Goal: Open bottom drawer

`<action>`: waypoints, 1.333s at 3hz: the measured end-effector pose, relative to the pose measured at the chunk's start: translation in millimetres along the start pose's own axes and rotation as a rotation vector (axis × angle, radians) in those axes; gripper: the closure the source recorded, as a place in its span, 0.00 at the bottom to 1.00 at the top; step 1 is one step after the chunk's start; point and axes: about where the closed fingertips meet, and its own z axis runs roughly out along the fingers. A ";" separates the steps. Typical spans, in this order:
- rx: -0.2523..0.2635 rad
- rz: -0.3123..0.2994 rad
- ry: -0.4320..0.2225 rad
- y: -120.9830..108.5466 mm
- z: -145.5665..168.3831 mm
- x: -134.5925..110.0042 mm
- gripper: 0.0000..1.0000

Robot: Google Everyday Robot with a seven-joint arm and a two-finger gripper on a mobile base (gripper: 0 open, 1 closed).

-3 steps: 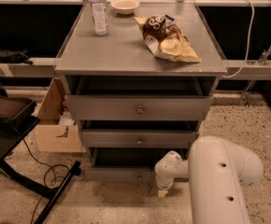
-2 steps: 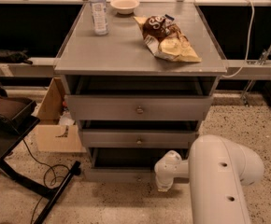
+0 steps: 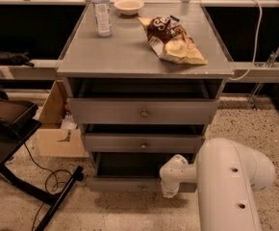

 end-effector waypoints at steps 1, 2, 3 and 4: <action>0.000 0.000 0.000 0.3 -7.9 -0.3 1.00; -0.007 -0.006 0.006 2.4 -12.0 -0.1 1.00; -0.009 -0.006 0.007 3.1 -16.8 -0.1 1.00; -0.028 0.004 0.009 10.5 -18.9 1.9 1.00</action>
Offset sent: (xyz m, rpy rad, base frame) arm -0.1086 -0.0064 0.0353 -0.2083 0.4731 0.0176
